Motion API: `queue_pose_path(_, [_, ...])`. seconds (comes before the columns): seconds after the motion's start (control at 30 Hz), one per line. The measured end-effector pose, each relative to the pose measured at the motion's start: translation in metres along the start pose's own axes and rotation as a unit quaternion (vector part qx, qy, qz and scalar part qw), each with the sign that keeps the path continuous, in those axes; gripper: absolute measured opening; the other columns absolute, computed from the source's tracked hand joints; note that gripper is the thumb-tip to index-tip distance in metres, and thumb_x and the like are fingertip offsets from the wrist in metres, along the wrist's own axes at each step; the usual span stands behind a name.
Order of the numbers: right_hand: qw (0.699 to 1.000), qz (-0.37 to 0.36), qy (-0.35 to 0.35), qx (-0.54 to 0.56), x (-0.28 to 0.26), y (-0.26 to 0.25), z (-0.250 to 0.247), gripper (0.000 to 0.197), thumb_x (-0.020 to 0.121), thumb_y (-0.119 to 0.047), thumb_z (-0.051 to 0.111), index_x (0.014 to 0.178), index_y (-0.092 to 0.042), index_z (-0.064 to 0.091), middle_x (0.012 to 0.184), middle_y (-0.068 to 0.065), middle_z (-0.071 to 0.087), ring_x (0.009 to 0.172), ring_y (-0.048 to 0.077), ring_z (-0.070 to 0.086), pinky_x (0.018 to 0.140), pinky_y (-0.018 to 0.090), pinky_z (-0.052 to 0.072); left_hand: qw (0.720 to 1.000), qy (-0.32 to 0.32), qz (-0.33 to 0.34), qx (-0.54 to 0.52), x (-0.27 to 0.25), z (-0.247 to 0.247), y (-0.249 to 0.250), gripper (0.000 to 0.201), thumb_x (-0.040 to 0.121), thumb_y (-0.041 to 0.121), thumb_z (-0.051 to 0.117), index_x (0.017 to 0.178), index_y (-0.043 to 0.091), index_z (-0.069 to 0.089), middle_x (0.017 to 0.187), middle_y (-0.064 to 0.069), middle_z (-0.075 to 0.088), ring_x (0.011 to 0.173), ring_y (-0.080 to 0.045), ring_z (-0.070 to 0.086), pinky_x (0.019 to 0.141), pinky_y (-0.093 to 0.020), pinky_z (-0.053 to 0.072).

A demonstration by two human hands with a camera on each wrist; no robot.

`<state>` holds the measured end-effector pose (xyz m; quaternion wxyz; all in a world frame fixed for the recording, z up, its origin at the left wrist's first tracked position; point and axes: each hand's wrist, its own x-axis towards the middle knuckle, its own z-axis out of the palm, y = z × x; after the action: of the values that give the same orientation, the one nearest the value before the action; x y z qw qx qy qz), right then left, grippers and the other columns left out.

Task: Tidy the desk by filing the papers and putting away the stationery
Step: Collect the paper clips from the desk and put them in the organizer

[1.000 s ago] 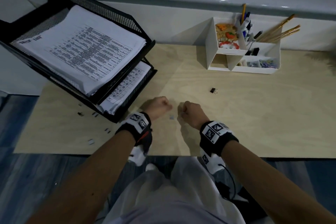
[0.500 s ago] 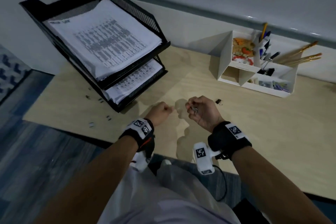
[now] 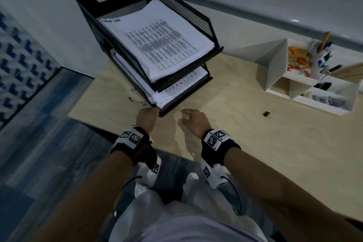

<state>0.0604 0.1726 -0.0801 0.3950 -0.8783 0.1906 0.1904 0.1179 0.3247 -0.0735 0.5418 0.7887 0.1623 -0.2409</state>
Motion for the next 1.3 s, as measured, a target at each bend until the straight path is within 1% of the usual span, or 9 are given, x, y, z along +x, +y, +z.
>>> queue_pose_path(0.13, [0.992,0.064,0.085,0.062,0.009,-0.015,0.020,0.048,0.089,-0.032,0.054,0.136,-0.028,0.046,0.131,0.012,0.057,0.117,0.029,0.054,0.094,0.031,0.046,0.995,0.044,0.026,0.081,0.007,-0.025,0.003,0.041,0.091,0.018,0.051,0.053,0.009,0.038,0.070,-0.015,0.049,0.073,-0.027,0.047,0.069,-0.028,0.033])
queue_pose_path(0.3, [0.967,0.120,0.184,0.132,0.018,-0.032,0.035,0.044,0.085,-0.040,0.059,0.127,-0.030,0.055,0.124,0.009,0.063,0.111,0.029,0.059,0.094,0.034,0.049,0.995,-0.030,0.019,0.089,0.023,-0.040,0.019,0.043,0.093,0.018,0.051,0.053,0.018,0.036,0.054,-0.006,0.036,0.049,-0.017,0.034,0.046,-0.026,0.024])
queue_pose_path(0.43, [0.958,0.133,0.219,0.127,0.017,-0.035,0.042,0.037,0.086,-0.042,0.057,0.121,-0.030,0.061,0.121,0.008,0.066,0.109,0.030,0.061,0.094,0.034,0.049,0.993,-0.077,-0.021,0.090,0.025,-0.037,0.025,0.043,0.089,0.009,0.051,0.052,0.015,0.030,0.052,-0.005,0.031,0.046,-0.017,0.028,0.046,-0.023,0.019])
queue_pose_path(0.53, [0.956,0.133,0.220,0.142,0.016,-0.036,0.041,0.034,0.085,-0.042,0.058,0.118,-0.031,0.064,0.119,0.008,0.067,0.109,0.031,0.061,0.094,0.035,0.048,0.991,-0.128,-0.046,0.018,0.027,-0.030,0.023,0.043,0.086,0.007,0.053,0.055,0.018,0.026,0.035,0.002,0.025,0.029,-0.013,0.022,0.038,-0.012,0.016])
queue_pose_path(0.63, [0.966,0.114,0.210,0.098,0.016,-0.034,0.043,0.032,0.087,-0.043,0.055,0.117,-0.035,0.062,0.113,0.010,0.069,0.105,0.032,0.062,0.094,0.037,0.048,0.991,-0.111,-0.067,-0.045,0.028,-0.030,0.026,0.038,0.084,0.012,0.059,0.058,0.018,0.033,0.028,0.007,0.023,0.020,-0.007,0.017,0.034,-0.005,0.014])
queue_pose_path(0.77, [0.973,0.106,0.206,0.005,0.016,-0.035,0.047,0.033,0.093,-0.041,0.047,0.124,-0.037,0.056,0.110,0.013,0.069,0.102,0.034,0.061,0.092,0.035,0.040,0.995,-0.078,-0.051,-0.021,0.028,-0.028,0.029,0.041,0.085,0.014,0.058,0.055,0.018,0.031,0.043,-0.002,0.026,0.023,-0.007,0.017,0.035,-0.007,0.012])
queue_pose_path(1.0, [0.971,0.104,0.216,-0.015,0.020,-0.036,0.050,0.032,0.093,-0.038,0.045,0.123,-0.036,0.057,0.112,0.010,0.070,0.102,0.029,0.061,0.096,0.036,0.031,0.996,-0.073,-0.051,-0.015,0.025,-0.033,0.030,0.042,0.086,0.013,0.054,0.054,0.019,0.026,0.025,0.009,0.024,0.022,-0.008,0.021,0.040,-0.016,0.016])
queue_pose_path(1.17, [0.964,0.049,0.196,-0.170,0.024,-0.035,0.051,0.035,0.093,-0.042,0.040,0.118,-0.022,0.055,0.095,0.013,0.071,0.091,0.029,0.062,0.093,0.037,0.029,0.996,-0.073,-0.047,-0.020,0.025,-0.033,0.032,0.043,0.086,0.014,0.053,0.054,0.018,0.024,0.025,0.008,0.022,0.023,-0.008,0.019,0.042,-0.018,0.015])
queue_pose_path(1.3, [0.955,-0.007,0.187,-0.231,0.024,-0.034,0.048,0.041,0.096,-0.041,0.032,0.108,-0.018,0.063,0.091,0.017,0.071,0.088,0.031,0.060,0.089,0.037,0.023,0.996,-0.074,-0.045,-0.010,0.028,-0.034,0.030,0.042,0.087,0.013,0.051,0.056,0.016,0.023,0.047,-0.004,0.022,0.037,-0.016,0.020,0.045,-0.020,0.016])
